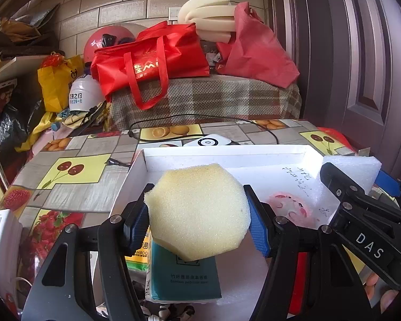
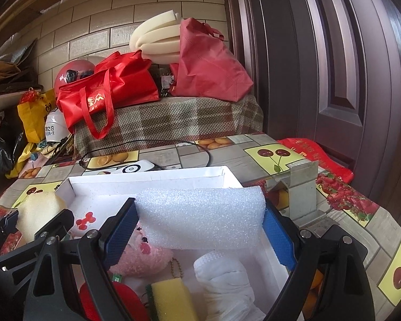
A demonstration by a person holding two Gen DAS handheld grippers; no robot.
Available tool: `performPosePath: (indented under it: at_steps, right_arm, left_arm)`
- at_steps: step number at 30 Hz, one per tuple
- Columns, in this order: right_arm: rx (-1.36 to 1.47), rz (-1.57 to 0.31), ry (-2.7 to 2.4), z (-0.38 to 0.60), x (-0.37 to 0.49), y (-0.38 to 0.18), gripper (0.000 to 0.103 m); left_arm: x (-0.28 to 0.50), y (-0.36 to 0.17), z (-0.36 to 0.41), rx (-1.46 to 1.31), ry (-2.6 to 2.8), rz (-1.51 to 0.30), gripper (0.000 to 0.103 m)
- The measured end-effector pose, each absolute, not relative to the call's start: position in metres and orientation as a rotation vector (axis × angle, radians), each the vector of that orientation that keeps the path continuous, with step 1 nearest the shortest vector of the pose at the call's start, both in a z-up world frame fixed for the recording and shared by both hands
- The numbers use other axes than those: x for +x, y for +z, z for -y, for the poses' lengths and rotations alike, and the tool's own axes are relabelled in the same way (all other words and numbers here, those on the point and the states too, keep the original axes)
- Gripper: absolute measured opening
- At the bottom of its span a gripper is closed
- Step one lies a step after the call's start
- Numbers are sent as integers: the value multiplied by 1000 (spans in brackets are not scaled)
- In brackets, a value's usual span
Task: Organize soft objects
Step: 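Carry the foam disc and foam sheet into the box and release both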
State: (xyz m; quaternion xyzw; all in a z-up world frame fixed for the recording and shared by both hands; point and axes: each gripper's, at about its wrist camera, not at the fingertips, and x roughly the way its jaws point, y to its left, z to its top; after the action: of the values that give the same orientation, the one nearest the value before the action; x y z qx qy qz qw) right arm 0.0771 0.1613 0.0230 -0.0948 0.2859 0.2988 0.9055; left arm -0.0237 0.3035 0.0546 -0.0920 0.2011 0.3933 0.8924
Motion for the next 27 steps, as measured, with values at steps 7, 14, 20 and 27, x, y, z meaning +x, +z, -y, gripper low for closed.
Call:
performPosePath:
  at_steps: [7,14,20,27]
  right_arm:
    - [-197,-590,617,-162,77,23,90]
    - [-215,-594,627,-165,76,22,91]
    - [-234,-597,652,-169,75,21,93]
    - [-227,-551,630,-164,70,24,103]
  left_arm:
    - [-22,52,-315,-235,836,-428,64]
    - [-20,51,-315,-220,865,-434,64]
    - [-22,50,-321,-250,873,-440,75]
    - [-35,48,-330,-324,935,-407,103]
